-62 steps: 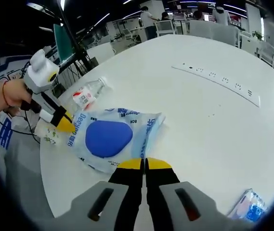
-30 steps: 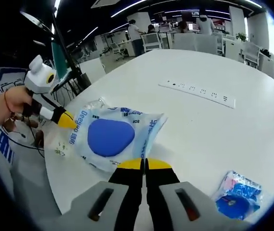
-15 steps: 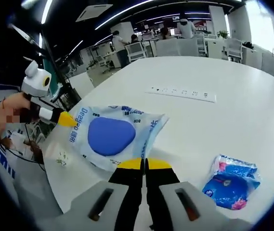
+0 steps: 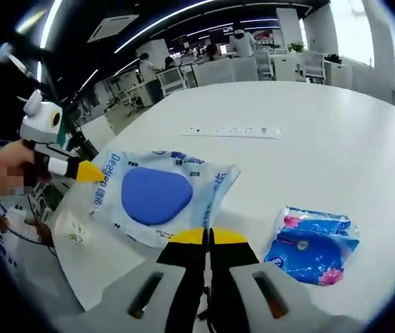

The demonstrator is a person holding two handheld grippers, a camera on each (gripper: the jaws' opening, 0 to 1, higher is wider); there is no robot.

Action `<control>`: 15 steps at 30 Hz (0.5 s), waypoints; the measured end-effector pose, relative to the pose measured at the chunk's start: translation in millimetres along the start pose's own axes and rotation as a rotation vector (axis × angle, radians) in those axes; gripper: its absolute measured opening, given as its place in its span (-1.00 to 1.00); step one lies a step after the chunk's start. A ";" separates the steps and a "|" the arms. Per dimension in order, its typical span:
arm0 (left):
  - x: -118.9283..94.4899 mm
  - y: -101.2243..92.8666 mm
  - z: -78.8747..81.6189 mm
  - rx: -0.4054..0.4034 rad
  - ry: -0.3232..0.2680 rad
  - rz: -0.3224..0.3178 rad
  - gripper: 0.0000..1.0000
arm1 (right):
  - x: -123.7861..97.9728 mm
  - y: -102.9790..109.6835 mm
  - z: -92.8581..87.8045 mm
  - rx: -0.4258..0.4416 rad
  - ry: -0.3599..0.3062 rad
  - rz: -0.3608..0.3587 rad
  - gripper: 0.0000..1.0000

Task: Arrange the tabletop items into an orderly group along one side of the table until the central work area is clear of visible clutter.

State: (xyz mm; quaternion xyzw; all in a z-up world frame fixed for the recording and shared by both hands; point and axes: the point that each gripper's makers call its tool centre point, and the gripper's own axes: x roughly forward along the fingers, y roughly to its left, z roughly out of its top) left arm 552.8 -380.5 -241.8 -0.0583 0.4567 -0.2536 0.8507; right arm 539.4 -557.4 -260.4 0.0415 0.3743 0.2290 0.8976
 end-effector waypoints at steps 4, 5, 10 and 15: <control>14.5 -3.0 -2.4 0.007 0.012 -0.011 -1.00 | 2.2 -10.0 -8.0 0.015 0.010 -0.022 -1.00; 18.8 -3.2 -4.4 0.007 0.023 -0.013 -1.00 | 2.4 -11.9 -9.0 0.019 0.010 -0.026 -1.00; 32.1 -2.8 -7.2 0.002 0.036 -0.025 -1.00 | 6.5 -20.4 -15.6 0.013 0.028 -0.053 -1.00; 45.0 0.1 -13.6 -0.002 0.056 -0.029 -1.00 | 14.3 -26.3 -21.8 -0.013 0.052 -0.078 -1.00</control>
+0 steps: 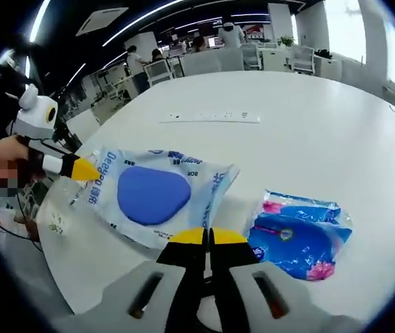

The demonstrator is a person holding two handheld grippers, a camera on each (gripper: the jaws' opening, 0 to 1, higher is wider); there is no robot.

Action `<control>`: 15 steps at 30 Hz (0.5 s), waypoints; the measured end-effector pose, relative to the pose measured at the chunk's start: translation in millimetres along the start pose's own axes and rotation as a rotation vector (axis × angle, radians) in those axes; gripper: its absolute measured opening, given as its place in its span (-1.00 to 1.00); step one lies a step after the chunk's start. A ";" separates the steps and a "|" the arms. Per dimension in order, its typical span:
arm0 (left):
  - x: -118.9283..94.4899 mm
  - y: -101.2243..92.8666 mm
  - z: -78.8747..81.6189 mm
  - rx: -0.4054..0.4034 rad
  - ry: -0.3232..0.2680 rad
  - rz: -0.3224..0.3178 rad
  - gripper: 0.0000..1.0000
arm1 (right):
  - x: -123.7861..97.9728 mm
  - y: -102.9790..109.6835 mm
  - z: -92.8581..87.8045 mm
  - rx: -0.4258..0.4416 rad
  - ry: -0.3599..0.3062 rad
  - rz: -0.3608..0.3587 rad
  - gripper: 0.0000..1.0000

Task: Arrange the tabletop items into an orderly group along one side of the table until the central work area is clear of visible clutter.

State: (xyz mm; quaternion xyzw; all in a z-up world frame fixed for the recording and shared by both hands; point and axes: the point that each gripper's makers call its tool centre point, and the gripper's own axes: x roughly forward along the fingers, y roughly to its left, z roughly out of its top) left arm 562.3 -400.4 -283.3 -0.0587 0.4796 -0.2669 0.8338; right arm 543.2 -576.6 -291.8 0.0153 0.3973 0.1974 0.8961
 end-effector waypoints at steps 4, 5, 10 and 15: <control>9.3 2.7 -4.5 -0.012 0.011 -0.006 -1.00 | 6.3 -5.3 -4.7 -0.020 0.021 -0.022 -1.00; 11.9 3.8 -6.4 -0.012 0.016 -0.006 -1.00 | 8.0 -6.1 -6.9 -0.029 0.031 -0.029 -1.00; 19.2 7.5 -9.8 -0.025 0.024 -0.010 -1.00 | 12.2 -8.4 -10.3 -0.046 0.045 -0.046 -1.00; 23.7 9.5 -9.5 -0.029 0.029 -0.015 -1.00 | 14.5 -10.4 -9.9 -0.033 0.046 -0.057 -1.00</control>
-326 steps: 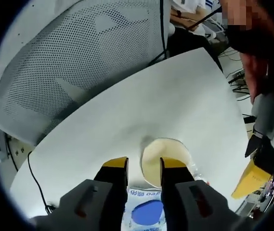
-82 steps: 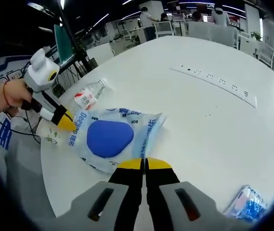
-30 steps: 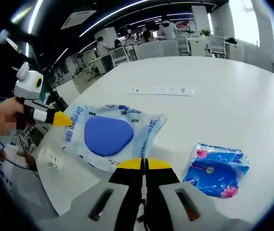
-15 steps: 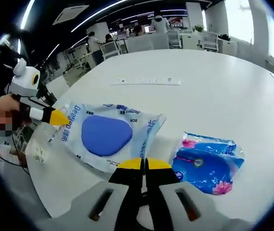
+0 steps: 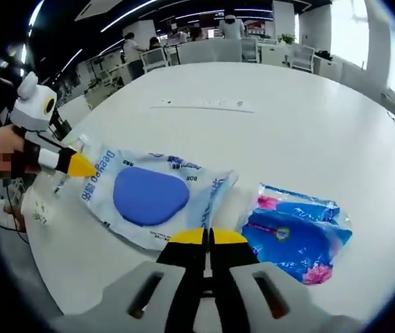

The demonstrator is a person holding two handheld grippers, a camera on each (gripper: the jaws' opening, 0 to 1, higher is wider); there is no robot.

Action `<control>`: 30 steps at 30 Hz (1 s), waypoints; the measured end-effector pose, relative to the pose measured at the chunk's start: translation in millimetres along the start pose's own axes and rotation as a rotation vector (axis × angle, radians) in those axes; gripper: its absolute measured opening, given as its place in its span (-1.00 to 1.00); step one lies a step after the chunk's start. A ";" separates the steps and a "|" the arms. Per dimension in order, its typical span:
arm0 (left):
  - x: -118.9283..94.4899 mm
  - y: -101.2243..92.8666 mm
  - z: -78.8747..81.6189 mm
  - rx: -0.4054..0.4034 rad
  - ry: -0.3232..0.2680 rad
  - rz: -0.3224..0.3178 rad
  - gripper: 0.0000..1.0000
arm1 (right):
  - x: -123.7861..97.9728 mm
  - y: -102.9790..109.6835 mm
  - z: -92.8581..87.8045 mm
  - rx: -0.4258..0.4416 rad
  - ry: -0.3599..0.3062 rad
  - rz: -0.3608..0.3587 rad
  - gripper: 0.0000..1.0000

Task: Arrange the tabletop items into an orderly group along one side of the table until the central work area is clear of visible clutter.

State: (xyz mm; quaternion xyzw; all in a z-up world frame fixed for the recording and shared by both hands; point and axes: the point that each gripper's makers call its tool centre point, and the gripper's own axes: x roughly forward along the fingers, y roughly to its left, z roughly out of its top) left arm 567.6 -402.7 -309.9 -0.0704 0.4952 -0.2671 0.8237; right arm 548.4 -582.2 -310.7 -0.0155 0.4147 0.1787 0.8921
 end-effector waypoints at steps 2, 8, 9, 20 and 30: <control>1.4 0.6 0.6 0.001 -0.003 0.000 -1.00 | 1.8 -0.2 -0.8 0.008 0.002 0.000 -1.00; 5.7 3.2 0.8 0.002 -0.003 -0.002 -1.00 | 3.8 -1.2 -1.4 0.009 0.005 -0.006 -1.00; 6.4 3.6 1.8 -0.002 -0.007 -0.002 -1.00 | 4.5 -1.6 -1.8 0.010 0.006 -0.007 -1.00; 14.1 6.0 -1.6 0.014 0.000 -0.002 -1.00 | 7.1 -3.2 -6.4 0.016 0.019 -0.010 -1.00; 15.4 8.0 -4.9 0.010 -0.004 -0.002 -0.94 | 6.6 -4.3 -7.8 -0.002 0.020 -0.016 -0.99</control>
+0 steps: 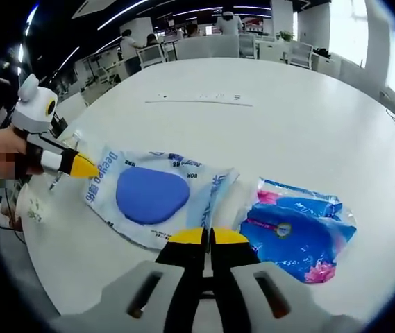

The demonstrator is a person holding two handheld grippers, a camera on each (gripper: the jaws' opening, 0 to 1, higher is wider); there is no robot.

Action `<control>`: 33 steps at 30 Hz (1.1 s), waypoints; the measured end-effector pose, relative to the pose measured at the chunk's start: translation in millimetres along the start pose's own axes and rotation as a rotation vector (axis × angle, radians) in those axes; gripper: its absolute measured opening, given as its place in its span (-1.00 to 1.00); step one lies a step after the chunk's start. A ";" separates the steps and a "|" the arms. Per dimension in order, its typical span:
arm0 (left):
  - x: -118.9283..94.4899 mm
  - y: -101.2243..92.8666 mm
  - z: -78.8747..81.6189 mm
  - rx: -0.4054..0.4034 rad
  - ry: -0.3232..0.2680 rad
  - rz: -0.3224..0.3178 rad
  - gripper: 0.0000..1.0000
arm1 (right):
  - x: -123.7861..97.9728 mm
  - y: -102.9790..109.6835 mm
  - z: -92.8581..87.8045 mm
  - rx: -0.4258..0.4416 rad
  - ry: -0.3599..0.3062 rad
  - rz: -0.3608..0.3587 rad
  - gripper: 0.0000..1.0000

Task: Arrange the tabletop items into an orderly group along one side of the table until the central work area is clear of visible clutter.

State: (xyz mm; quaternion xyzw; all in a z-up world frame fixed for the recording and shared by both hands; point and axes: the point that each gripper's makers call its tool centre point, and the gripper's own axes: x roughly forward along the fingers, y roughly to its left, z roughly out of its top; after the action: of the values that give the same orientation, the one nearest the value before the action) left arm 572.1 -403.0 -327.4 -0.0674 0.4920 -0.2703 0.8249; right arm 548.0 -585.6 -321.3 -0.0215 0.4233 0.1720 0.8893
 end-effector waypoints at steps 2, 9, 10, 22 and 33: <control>0.0 0.1 0.1 -0.002 -0.002 0.000 -0.92 | -0.4 0.2 0.2 -0.004 -0.001 -0.001 -0.98; -0.5 0.7 -1.1 0.002 -0.005 0.000 -0.83 | -2.2 1.8 1.3 -0.010 -0.006 -0.003 -0.91; -0.8 0.8 -0.9 -0.003 -0.006 0.000 -0.82 | -2.6 2.0 1.6 -0.013 -0.008 -0.004 -0.90; -6.5 0.9 0.8 -0.004 -0.024 -0.008 -0.52 | -9.2 6.7 6.8 -0.032 -0.021 -0.007 -0.78; -20.2 -1.9 6.7 0.016 -0.058 -0.024 -0.26 | -18.2 9.8 13.5 -0.065 -0.031 -0.009 -0.64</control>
State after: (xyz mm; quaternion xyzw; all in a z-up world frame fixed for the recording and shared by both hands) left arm 569.6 -395.4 -307.7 -0.0744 0.4650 -0.2821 0.8359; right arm 544.3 -579.2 -297.7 -0.0495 0.4035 0.1818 0.8954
